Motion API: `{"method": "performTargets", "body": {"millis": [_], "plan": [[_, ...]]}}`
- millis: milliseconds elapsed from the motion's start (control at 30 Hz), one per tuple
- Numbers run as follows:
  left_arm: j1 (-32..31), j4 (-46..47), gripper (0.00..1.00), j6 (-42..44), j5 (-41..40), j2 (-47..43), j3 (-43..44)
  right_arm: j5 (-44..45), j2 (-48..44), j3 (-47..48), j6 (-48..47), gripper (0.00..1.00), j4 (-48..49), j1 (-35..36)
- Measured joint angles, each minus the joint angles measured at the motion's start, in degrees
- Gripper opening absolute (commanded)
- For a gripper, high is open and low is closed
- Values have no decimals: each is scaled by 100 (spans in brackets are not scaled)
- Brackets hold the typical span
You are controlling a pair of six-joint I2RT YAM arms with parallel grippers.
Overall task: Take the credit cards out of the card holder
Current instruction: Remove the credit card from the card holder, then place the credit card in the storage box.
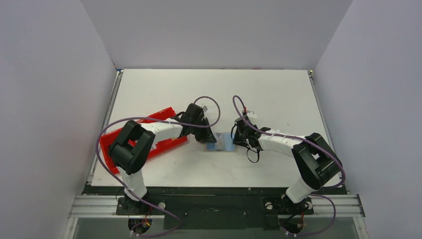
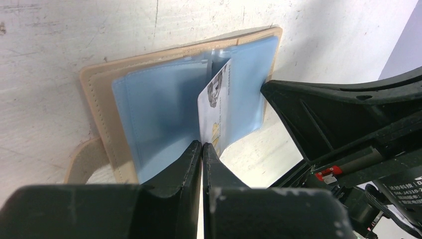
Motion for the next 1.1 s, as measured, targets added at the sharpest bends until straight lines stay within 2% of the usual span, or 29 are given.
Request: {"method": "performTargets", "body": {"millis": [667, 800, 867, 933, 1100], "plan": [[153, -170, 0, 181, -68, -535, -205, 0, -20, 24, -2, 0, -68, 0], [190, -188, 0, 216, -66, -568, -223, 2, -111, 28, -15, 19, -302, 0], [208, -197, 0, 229, -61, -586, -223, 4, -181, 31, -24, 35, -459, 0], [225, -197, 0, 229, -44, -616, -225, 7, -280, 39, -31, 43, -625, 0], [313, -173, 0, 203, 107, -846, -295, -7, -730, 203, -111, 53, -966, 0]]}}
